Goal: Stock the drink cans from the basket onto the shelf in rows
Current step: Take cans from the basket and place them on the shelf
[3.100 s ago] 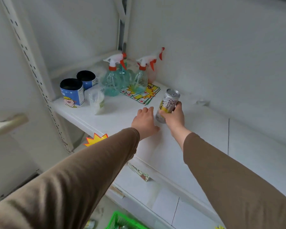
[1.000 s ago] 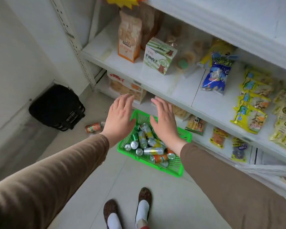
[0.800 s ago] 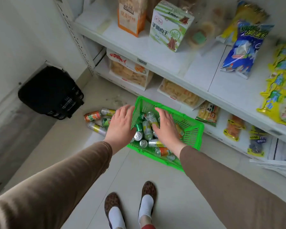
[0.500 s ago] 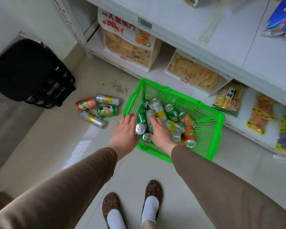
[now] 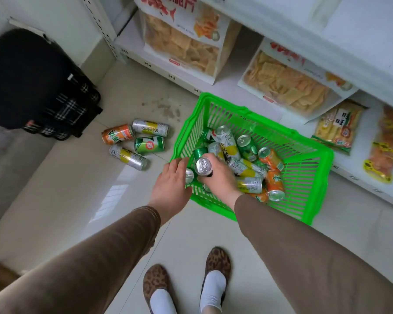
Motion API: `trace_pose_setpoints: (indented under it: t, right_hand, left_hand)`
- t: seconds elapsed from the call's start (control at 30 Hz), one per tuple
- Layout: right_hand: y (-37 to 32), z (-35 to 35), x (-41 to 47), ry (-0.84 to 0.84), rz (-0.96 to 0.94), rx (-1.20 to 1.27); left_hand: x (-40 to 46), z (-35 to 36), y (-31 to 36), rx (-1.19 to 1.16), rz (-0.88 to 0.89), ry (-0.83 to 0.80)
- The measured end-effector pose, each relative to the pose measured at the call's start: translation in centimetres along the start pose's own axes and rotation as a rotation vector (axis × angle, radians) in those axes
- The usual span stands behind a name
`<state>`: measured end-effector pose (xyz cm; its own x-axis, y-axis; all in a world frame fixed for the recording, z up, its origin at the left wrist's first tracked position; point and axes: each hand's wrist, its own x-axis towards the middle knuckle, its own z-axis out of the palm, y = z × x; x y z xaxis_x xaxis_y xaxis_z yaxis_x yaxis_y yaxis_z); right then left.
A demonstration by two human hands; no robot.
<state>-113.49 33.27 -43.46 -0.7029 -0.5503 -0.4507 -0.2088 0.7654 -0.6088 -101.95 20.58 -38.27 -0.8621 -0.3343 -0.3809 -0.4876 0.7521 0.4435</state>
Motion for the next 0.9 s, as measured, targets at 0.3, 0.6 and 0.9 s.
trace_pose_setpoints:
  t: [0.3,0.6,0.9]
  right_hand:
    - [-16.2,-18.3,-9.1,0.187,0.042,0.313]
    - [-37.8,-41.5,-21.3,0.433,-0.178,0.404]
    - [-47.4,-54.9,-21.3,0.636,-0.299,0.389]
  left_hand:
    - [-5.2,-21.3,9.4,-0.051,0.136,0.180]
    - [-13.3,-46.0,21.3,-0.059,0.317,0.398]
    - [-9.9,-58.0,29.5,-0.023,0.443,0.538]
